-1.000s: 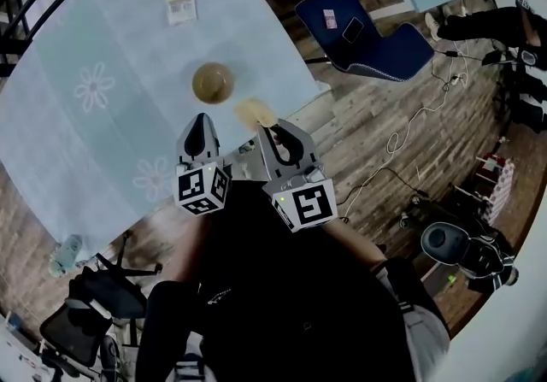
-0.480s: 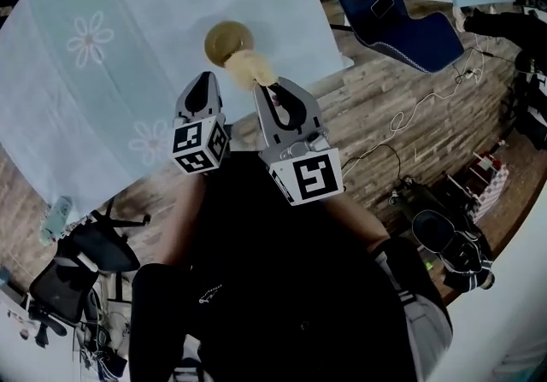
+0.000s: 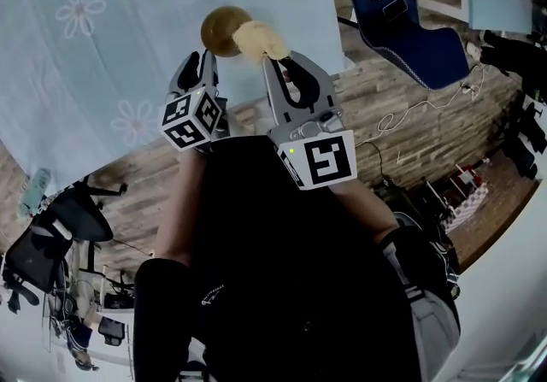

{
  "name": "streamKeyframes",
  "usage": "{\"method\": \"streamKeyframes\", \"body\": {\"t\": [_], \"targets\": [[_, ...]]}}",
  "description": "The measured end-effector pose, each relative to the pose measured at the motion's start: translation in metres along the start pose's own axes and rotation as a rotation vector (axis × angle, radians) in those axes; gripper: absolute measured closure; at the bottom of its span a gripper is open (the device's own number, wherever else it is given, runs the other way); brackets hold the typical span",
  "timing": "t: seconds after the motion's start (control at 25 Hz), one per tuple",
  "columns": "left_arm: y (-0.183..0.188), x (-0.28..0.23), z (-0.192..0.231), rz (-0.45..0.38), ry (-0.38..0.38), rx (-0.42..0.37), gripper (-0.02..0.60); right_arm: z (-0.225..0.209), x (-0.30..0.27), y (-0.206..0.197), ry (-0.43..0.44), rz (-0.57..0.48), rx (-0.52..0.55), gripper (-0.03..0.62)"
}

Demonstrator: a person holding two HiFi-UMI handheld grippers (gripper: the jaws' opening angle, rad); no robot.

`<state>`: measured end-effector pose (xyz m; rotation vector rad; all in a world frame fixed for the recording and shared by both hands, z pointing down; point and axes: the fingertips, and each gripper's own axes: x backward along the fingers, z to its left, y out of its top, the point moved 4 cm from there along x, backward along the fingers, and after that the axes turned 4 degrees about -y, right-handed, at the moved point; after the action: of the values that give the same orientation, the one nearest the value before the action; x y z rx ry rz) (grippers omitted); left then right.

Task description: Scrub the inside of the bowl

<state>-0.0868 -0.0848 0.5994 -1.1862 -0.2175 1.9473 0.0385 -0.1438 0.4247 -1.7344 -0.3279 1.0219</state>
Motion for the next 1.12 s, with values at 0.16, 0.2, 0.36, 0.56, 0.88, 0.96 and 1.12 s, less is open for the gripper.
{"method": "streamKeyframes", "body": {"t": [0.16, 0.2, 0.36, 0.56, 0.88, 0.96, 1.12], "targets": [[-0.008, -0.013, 0.005, 0.004, 0.048, 0.118, 0.466, -0.017, -0.009, 0.001, 0.027, 0.015, 0.025, 0.556], [-0.008, -0.016, 0.004, 0.004, 0.059, 0.136, 0.466, -0.021, -0.01, 0.002, 0.032, 0.016, 0.028, 0.556], [-0.009, -0.029, 0.003, 0.001, 0.099, 0.171, 0.466, -0.033, -0.012, 0.005, 0.048, 0.022, 0.047, 0.556], [-0.014, -0.038, 0.007, 0.029, 0.124, 0.199, 0.466, -0.037, -0.013, 0.001, 0.064, 0.048, 0.058, 0.556], [-0.008, -0.037, 0.006, 0.058, 0.127, 0.123, 0.555, -0.031, -0.007, -0.004, 0.046, 0.053, 0.046, 0.556], [-0.003, -0.033, 0.003, 0.073, 0.12, 0.083, 0.556, -0.028, -0.005, -0.005, 0.035, 0.053, 0.043, 0.556], [0.007, -0.021, -0.006, 0.112, 0.084, 0.026, 0.557, -0.022, -0.001, -0.009, 0.018, 0.049, 0.041, 0.556]]}}
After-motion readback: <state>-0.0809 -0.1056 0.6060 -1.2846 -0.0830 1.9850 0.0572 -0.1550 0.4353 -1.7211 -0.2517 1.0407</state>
